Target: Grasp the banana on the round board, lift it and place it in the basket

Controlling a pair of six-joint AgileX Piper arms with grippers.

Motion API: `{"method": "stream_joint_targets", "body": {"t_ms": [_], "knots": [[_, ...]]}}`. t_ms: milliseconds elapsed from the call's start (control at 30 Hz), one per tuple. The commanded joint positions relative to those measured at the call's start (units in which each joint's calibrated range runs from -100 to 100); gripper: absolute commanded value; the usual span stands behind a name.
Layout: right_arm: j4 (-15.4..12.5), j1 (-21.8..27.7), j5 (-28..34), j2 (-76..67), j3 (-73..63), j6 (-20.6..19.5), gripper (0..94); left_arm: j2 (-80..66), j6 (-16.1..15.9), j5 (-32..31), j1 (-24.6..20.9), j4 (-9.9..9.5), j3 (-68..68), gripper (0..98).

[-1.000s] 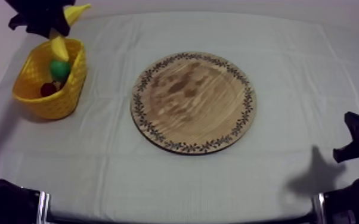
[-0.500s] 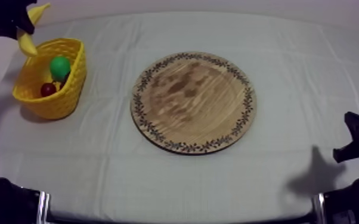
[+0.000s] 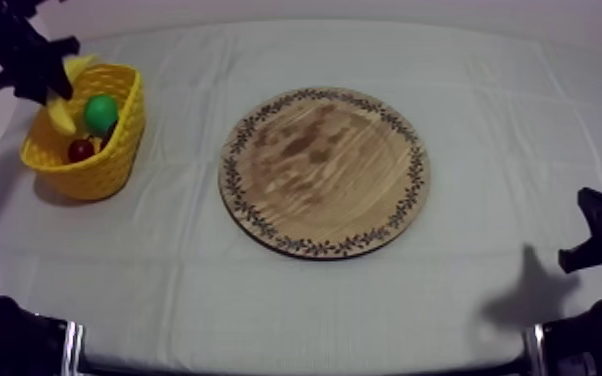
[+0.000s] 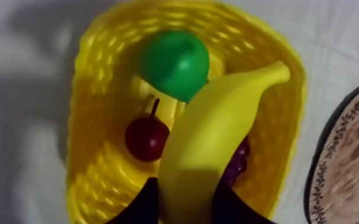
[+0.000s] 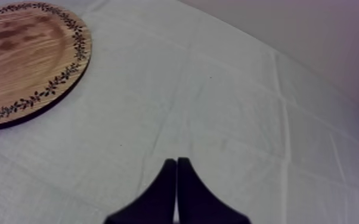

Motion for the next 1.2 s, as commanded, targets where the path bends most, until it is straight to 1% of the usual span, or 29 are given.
{"method": "stream_joint_targets", "body": {"t_ms": [0, 67, 133, 200, 300, 433, 500, 533, 600, 667, 800, 933, 1033, 1167], "knots": [[0.00, 0.02, 0.00, 0.00, 0.01, 0.01, 0.3, 2.22, -0.46, -2.53, 0.06, 0.31, 1.52, 22.7], [0.00, 0.02, 0.00, 0.00, 0.01, 0.01, 0.3, 4.05, -0.91, -4.55, 0.12, 0.50, 2.23, 24.7], [0.00, 0.02, 0.00, 0.00, 0.01, 0.01, 0.3, 5.54, -1.42, -6.23, 0.15, 0.61, 2.57, 30.0], [0.00, 0.02, 0.00, 0.00, 0.01, 0.01, 0.3, 6.59, -2.00, -7.57, 0.17, 0.58, 2.74, 38.8], [0.00, 0.02, 0.00, 0.00, 0.01, 0.01, 0.3, 7.30, -2.94, -9.05, 0.16, 0.43, 3.09, 54.7], [0.00, 0.02, 0.00, 0.00, 0.01, 0.01, 0.3, 6.94, -3.67, -9.91, 0.04, 0.40, 3.74, 74.4], [0.00, 0.02, 0.00, 0.00, 0.01, 0.01, 0.3, 6.19, -3.79, -10.05, 0.00, 0.35, 4.09, 81.4], [0.00, 0.02, 0.00, 0.00, 0.01, 0.01, 0.3, 5.66, -3.75, -10.09, -0.01, 0.31, 4.24, 83.3], [0.00, 0.02, 0.00, 0.00, 0.01, 0.01, 0.3, 4.15, -3.47, -10.14, -0.02, 0.20, 4.63, 83.9], [0.00, 0.02, 0.00, 0.00, 0.01, 0.01, 0.3, 2.05, -2.97, -10.19, 0.02, 0.07, 5.44, 81.8], [0.00, 0.02, 0.00, 0.00, 0.01, 0.01, 0.3, -4.21, -2.17, -11.70, 0.29, 0.00, 9.25, 74.1], [0.00, 0.02, 0.00, 0.00, 0.01, 0.01, 0.3, -12.89, -1.81, -14.90, 0.41, 0.52, 15.42, 65.5], [0.00, 0.02, 0.00, 0.00, 0.01, 0.01, 0.3, -20.64, -2.35, -18.47, 0.00, 1.52, 21.69, 61.7], [0.00, 0.02, 0.00, 0.00, 0.01, 0.01, 0.3, -31.78, -4.09, -24.47, -1.15, 3.47, 31.00, 54.4]]}}
